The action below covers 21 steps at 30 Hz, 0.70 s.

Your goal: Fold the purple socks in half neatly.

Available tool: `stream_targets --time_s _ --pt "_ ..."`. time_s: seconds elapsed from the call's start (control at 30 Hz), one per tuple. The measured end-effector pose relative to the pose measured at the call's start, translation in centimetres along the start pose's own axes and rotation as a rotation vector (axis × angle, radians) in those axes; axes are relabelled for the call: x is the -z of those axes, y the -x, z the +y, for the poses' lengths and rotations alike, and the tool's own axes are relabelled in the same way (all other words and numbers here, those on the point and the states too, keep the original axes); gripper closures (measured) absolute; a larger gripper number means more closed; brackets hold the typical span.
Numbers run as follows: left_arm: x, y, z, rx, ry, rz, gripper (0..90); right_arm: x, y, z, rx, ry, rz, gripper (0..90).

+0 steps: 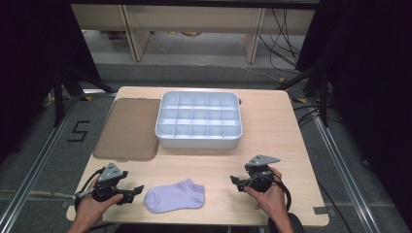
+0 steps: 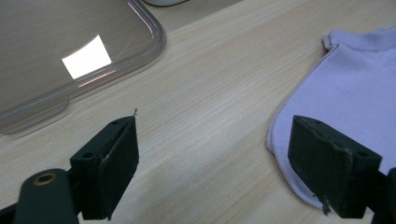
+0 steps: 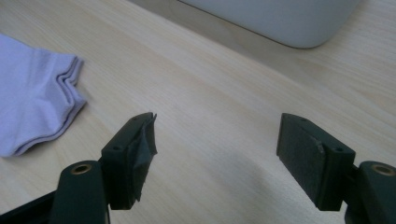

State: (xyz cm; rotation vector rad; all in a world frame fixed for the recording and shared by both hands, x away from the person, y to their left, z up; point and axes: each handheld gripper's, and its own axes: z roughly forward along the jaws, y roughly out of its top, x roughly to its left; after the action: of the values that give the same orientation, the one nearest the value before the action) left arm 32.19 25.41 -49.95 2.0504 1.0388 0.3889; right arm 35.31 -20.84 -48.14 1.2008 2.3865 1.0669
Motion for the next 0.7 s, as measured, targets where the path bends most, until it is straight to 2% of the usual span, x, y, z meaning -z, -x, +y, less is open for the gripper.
stream_targets --time_s 0.07,0.1,0.17,0.2,0.27,0.3,0.33,0.4,0.43,0.47,0.57,0.67,0.7 --pt "0.0 0.0 0.0 0.000 0.001 0.000 15.7 0.0 -0.1 0.1 0.008 0.008 0.014 32.3" --pt "0.0 0.0 0.0 0.001 0.001 -0.001 15.7 0.1 -0.3 0.2 -0.009 0.002 0.024 32.7" --pt "-0.1 0.0 0.0 0.002 0.009 0.003 15.7 0.0 -0.3 0.2 0.009 0.001 0.024 33.2" --pt "-0.1 0.0 0.0 -0.002 0.005 -0.002 15.7 0.0 -0.8 0.3 0.000 0.001 0.049 34.9" --pt "-0.2 -0.1 0.0 0.013 0.006 -0.003 15.7 -0.1 -1.2 0.5 0.031 0.000 0.053 35.9" --pt "-0.1 -0.2 -0.1 0.004 -0.002 -0.002 15.7 -0.1 -1.5 0.6 0.028 -0.013 0.060 36.6" --pt "0.0 -0.4 0.0 0.003 -0.018 0.002 15.7 -0.3 -1.8 0.7 0.045 -0.002 0.064 37.1" --pt "0.1 -0.5 0.0 -0.002 -0.024 0.008 15.8 -0.3 -2.3 1.0 0.063 -0.015 0.082 38.2" --pt "0.0 -0.5 0.0 0.005 -0.017 0.005 15.8 -0.7 -2.7 1.1 0.070 0.023 0.086 38.6" --pt "0.1 -0.5 0.0 0.007 -0.020 0.008 15.8 -0.6 -2.9 1.3 0.076 -0.010 0.100 38.7" --pt "0.0 -0.4 -0.1 0.005 -0.003 0.008 15.8 -1.0 -4.0 1.7 0.104 -0.011 0.135 40.2" --pt "0.1 -0.4 0.0 0.001 -0.020 0.001 15.8 -1.8 -5.3 2.0 0.121 -0.009 0.141 40.6" --pt "0.1 -0.4 0.0 0.001 -0.020 0.001 15.8 -2.0 -5.6 2.2 0.138 -0.025 0.148 40.7"
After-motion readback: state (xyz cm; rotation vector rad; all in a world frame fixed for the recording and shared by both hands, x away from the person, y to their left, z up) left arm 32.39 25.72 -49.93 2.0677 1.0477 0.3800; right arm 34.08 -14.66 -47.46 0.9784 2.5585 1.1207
